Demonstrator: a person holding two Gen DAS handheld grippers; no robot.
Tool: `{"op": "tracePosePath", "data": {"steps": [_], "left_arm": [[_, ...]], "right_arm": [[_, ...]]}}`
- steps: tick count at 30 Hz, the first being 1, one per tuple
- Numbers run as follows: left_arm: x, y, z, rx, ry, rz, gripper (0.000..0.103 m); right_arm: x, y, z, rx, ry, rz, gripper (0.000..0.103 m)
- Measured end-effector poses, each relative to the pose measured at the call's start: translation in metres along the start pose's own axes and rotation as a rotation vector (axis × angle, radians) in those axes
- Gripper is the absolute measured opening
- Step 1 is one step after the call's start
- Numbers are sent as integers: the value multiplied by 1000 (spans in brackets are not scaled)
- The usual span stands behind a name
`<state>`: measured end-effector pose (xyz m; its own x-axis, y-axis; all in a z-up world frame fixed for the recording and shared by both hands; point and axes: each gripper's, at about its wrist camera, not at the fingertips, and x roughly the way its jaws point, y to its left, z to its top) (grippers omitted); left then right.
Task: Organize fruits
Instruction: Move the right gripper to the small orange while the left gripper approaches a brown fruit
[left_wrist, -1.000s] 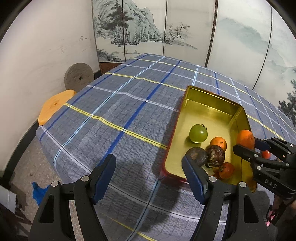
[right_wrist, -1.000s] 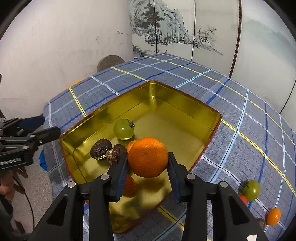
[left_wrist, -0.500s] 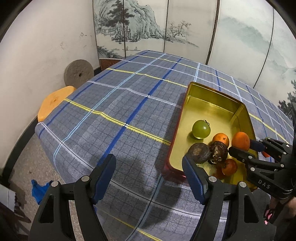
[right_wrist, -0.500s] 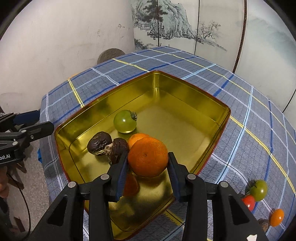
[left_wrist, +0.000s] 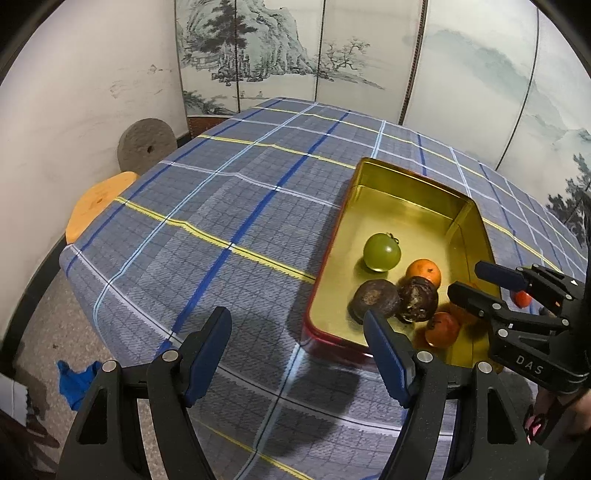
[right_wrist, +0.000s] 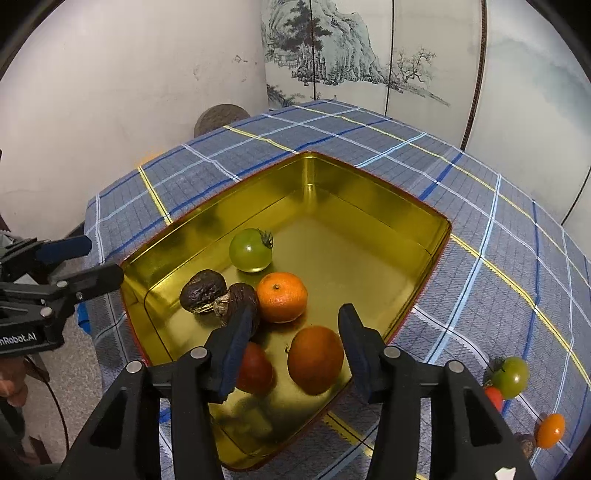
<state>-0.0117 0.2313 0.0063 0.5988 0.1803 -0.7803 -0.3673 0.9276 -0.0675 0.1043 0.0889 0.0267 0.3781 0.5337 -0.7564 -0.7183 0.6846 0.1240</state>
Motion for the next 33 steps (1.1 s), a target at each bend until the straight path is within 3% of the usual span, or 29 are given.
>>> {"op": "tracePosePath", "data": {"steps": [7,12,26,33], "left_arm": [[-5,-16,2,22,-13,-29,74],[-8,-38,1,56,-9,-73,74],[-18,-108,-3,192,-16,-163,74],[-17,-133,-8,247,-1,-185,74]], "right_arm": [[-25,-6,-3,27,-51,5,47],[-53,-25,-17,52,-85,-37,47],[-110,-160,-95,305,-48,-298,47],[-111,-201,-122,374,-10,-335,47]]}}
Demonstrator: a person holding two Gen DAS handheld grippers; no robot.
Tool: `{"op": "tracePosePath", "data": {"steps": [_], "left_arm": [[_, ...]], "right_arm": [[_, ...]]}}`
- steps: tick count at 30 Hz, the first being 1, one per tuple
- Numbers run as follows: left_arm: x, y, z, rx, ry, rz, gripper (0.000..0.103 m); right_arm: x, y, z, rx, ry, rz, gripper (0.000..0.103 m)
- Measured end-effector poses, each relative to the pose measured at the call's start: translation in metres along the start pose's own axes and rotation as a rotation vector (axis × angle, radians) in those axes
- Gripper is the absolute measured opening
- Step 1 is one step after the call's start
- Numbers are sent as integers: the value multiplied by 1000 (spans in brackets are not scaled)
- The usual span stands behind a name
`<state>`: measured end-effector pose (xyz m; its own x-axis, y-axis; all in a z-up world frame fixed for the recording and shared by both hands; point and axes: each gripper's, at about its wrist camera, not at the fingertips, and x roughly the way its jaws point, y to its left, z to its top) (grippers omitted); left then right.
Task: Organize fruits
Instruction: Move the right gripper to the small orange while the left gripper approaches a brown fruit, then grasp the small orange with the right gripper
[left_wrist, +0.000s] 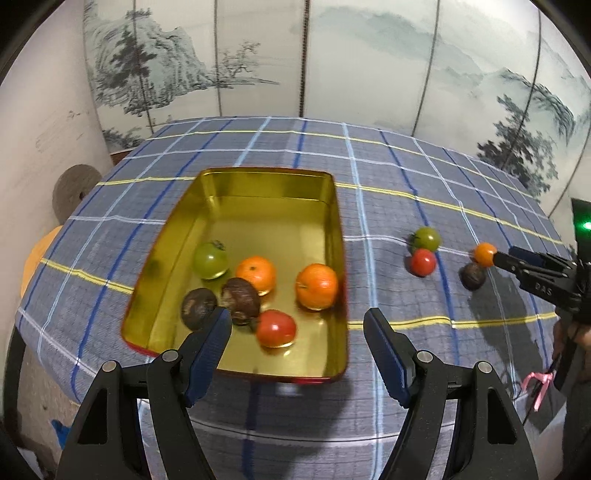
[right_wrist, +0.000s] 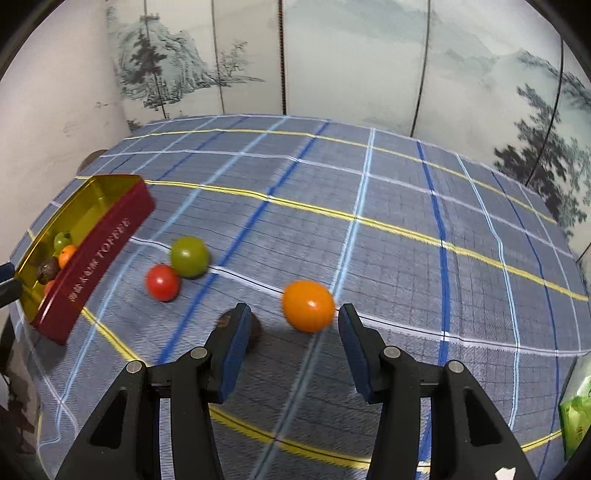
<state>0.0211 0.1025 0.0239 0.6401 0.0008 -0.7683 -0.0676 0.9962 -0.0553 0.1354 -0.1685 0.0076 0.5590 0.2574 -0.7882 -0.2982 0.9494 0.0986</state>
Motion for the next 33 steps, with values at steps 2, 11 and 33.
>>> {"op": "tracePosePath", "data": {"steps": [2,11,33], "left_arm": [[1,-7,1,16,3,-9,74],[8,-36,11,66,11,-35,74],[48,-96,27,91,76,-112,75]], "right_arm": [[5,-5,0,5,5,-2,47],[29,-12,-1,0,26,11,47],[48,-17,-3,0,2,31,34]]}}
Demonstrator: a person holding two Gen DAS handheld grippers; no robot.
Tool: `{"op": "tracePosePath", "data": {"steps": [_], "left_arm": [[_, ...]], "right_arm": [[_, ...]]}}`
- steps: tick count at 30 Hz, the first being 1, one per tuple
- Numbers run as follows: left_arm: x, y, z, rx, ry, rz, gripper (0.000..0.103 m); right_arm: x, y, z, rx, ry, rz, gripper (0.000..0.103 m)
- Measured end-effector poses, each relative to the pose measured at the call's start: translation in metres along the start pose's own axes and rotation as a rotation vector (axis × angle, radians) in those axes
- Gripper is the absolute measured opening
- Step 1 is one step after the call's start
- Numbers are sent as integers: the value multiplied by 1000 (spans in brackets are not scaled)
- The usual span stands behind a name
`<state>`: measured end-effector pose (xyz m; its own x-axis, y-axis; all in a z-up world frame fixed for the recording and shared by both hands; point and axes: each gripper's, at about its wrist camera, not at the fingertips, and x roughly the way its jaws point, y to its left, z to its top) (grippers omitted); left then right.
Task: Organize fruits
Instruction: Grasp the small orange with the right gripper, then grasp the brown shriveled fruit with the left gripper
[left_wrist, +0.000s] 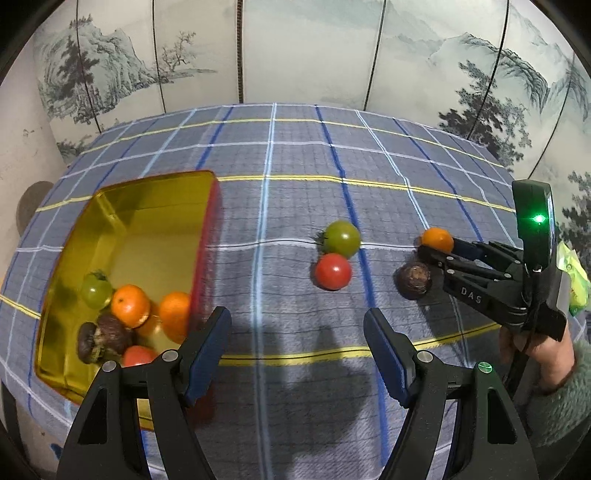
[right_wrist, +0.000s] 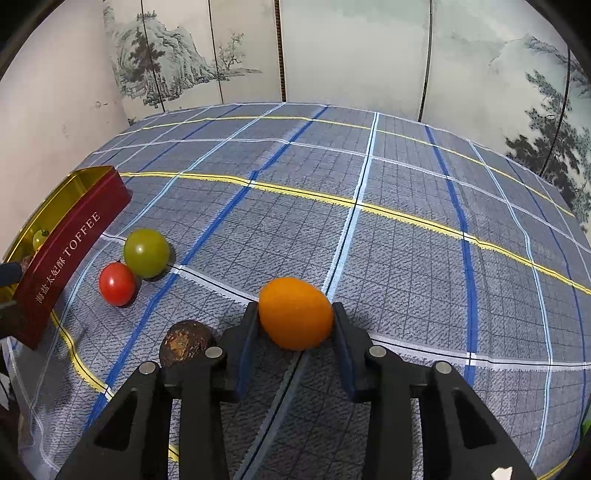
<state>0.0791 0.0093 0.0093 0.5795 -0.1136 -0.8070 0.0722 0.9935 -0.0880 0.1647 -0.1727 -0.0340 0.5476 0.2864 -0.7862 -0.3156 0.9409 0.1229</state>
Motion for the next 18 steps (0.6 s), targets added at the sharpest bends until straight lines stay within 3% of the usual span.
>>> {"op": "tracePosePath", "data": {"steps": [18], "left_arm": [[40,-41,0,41,54,-5,74]], "right_arm": [[-24,-39,-27,16,10,-69,34]]}}
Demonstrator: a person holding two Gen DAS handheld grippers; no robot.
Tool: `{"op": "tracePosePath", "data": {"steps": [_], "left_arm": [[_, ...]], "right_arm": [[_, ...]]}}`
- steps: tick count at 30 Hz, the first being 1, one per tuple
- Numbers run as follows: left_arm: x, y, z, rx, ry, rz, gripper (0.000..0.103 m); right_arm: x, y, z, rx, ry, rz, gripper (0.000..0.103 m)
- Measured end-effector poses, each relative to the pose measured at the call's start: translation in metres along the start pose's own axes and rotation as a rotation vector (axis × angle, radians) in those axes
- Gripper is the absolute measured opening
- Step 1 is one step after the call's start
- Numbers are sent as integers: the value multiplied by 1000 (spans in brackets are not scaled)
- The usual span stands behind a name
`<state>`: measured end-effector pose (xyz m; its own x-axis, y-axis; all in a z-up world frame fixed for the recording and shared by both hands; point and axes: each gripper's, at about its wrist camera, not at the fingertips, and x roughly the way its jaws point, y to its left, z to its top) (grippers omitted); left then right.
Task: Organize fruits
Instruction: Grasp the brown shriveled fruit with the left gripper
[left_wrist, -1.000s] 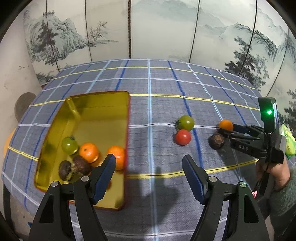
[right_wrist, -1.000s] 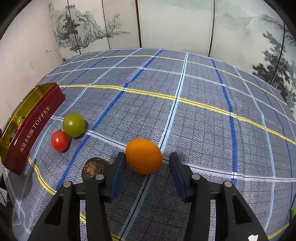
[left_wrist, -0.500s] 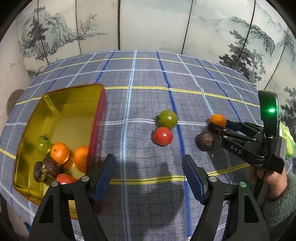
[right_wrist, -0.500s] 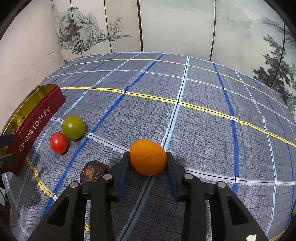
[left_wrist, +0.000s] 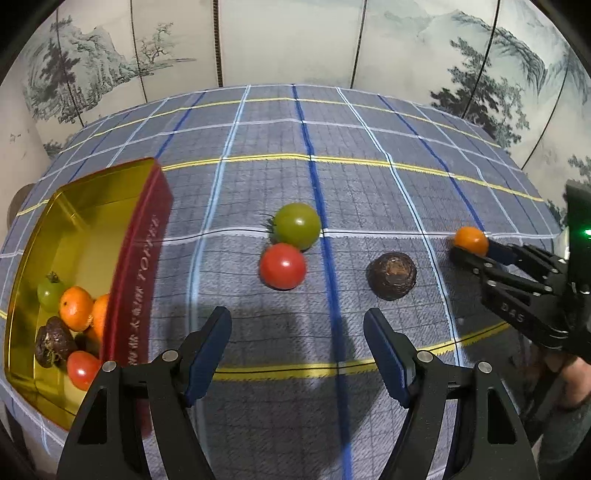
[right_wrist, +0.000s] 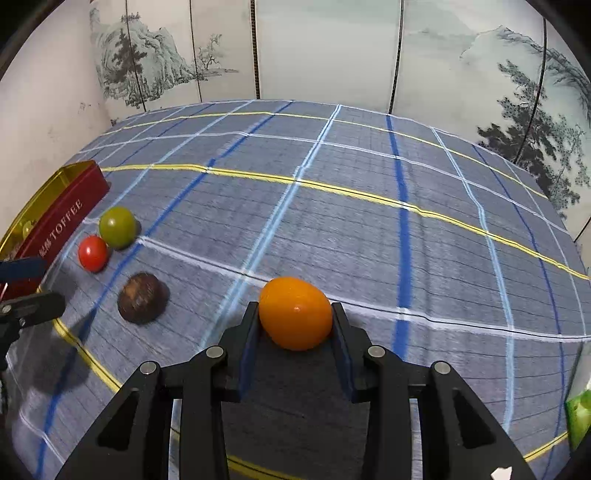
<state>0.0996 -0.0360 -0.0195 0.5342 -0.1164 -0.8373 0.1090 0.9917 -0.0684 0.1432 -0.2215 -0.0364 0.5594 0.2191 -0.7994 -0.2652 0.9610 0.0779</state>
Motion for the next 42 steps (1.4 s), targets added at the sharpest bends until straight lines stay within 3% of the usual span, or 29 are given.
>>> {"op": "tracePosePath", "data": {"steps": [11,20,28,35,42], "left_arm": [[19,-23,5,26,25,-6,74],[33,-44,14,40,37,-50,73],[49,-61,21,98,21,-40,62],[50,-69,22,129,-8,-43,36],[46,-58,17,103,3,-36,35]], "right_arm": [[-11,-39,-15,31,-7,-47,34],[-12,-49,-15,47,-5,-49,34],[-12,-49,-16,56,-5,-36,35],[-12,-49,-16,54,-5,-36,36],[-12,-50,-16,54,-5,-36,36]]}}
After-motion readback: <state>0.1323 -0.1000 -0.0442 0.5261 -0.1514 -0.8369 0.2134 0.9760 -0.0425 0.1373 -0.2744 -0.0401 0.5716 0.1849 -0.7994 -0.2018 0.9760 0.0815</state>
